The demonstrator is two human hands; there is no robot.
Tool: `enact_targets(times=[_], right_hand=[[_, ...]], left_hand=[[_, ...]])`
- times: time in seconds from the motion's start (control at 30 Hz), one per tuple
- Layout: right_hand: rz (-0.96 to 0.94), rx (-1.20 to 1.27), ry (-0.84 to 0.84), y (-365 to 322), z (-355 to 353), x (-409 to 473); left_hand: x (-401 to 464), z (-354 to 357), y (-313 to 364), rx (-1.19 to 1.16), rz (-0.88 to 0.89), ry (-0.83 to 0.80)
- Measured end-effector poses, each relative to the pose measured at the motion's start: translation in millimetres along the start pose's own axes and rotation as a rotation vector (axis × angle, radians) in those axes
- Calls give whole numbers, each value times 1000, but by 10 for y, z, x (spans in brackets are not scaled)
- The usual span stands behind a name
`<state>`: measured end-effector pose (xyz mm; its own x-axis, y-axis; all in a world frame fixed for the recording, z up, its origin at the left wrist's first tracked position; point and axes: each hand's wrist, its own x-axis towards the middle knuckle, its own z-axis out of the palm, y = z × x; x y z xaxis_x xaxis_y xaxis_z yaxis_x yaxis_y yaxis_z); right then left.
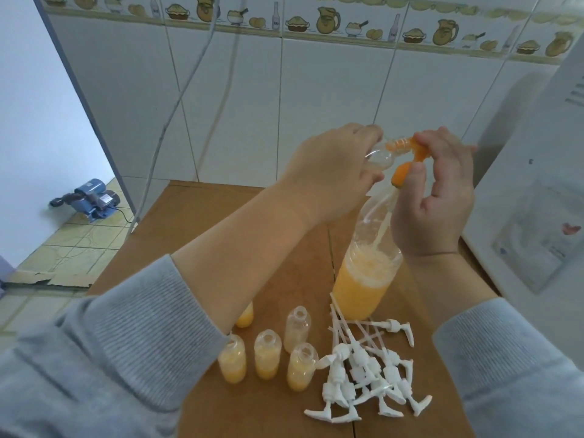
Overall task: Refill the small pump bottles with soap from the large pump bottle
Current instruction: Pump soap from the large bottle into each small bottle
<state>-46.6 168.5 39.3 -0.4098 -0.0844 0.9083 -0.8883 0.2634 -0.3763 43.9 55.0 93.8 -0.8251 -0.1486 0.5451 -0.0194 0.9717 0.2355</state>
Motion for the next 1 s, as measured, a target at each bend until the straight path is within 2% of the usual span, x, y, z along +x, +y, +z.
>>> enact_targets(times=[0.23,0.47,0.57,0.77,1.0], right_hand=[[-17,-10,-119,-22,-73,-24],[-57,29,11,-12,-78,60],[-45,0,-5,69,-43,6],[-76,-69,-139,7,-88,22],[-38,-62,-52,24,-21,17]], left_hand=[[-4,-23,-13,10,-24,-63],[-12,4,33,-21,-8,22],[-31,80,19,-25,-27,0],[16,-42,-22,14,-33,-41],[-9,55,7,-3,-23,36]])
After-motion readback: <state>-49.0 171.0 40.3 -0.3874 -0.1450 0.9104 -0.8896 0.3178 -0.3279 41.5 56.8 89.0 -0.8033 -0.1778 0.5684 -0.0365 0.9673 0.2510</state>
